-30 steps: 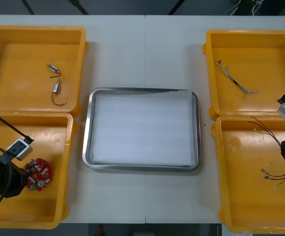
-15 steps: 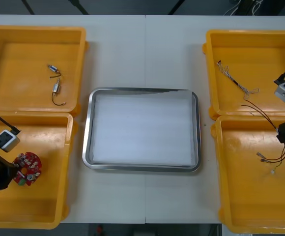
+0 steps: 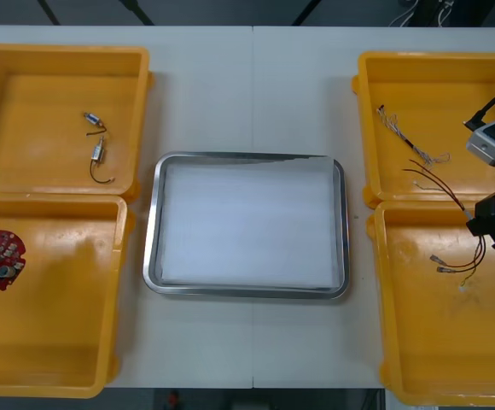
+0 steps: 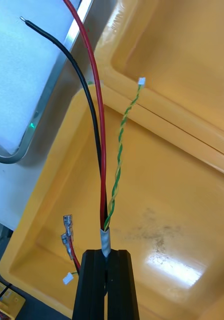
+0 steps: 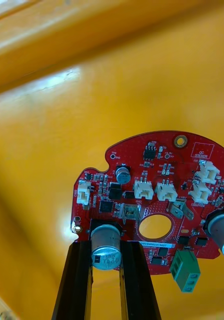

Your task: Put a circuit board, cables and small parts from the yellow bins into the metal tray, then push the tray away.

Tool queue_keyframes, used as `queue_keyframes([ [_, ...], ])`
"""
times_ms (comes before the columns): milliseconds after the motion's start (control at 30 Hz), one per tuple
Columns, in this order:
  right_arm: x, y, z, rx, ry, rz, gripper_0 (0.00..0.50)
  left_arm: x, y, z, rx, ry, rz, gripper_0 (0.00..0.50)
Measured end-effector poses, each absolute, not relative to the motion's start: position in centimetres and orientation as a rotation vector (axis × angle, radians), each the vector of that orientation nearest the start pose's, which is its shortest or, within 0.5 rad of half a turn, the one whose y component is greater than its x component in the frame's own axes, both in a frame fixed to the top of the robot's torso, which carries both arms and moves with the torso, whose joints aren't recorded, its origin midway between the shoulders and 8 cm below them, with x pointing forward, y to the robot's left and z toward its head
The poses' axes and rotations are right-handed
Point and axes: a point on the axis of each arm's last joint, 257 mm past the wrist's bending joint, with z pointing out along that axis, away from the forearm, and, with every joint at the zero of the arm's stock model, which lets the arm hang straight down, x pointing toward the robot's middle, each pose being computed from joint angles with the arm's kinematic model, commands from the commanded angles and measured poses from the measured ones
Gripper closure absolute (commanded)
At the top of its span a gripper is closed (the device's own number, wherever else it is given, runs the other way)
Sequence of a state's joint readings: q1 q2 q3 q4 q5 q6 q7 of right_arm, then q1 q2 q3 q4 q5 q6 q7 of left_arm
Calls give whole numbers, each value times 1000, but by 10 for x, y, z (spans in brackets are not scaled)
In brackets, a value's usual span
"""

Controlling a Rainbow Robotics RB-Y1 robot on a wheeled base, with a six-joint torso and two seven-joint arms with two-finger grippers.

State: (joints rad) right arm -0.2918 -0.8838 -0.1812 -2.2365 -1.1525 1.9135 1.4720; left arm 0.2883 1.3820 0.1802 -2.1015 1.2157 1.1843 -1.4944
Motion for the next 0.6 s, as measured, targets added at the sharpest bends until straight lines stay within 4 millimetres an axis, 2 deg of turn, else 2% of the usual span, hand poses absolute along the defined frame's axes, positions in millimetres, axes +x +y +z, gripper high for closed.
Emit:
queue_keyframes([
  [167, 360, -285, -138, -716, 2629, 118, 500, 342, 419, -191, 478, 2722, 86, 500],
  [400, 358, -281, -137, -732, 2625, 136, 500, 355, 402, -163, 503, 2703, 65, 500],
  [500, 358, -280, -137, -734, 2625, 139, 500, 358, 396, -155, 459, 2709, 40, 500],
  [600, 358, -280, -136, -734, 2625, 140, 500, 359, 390, -147, 341, 2729, 8, 500],
])
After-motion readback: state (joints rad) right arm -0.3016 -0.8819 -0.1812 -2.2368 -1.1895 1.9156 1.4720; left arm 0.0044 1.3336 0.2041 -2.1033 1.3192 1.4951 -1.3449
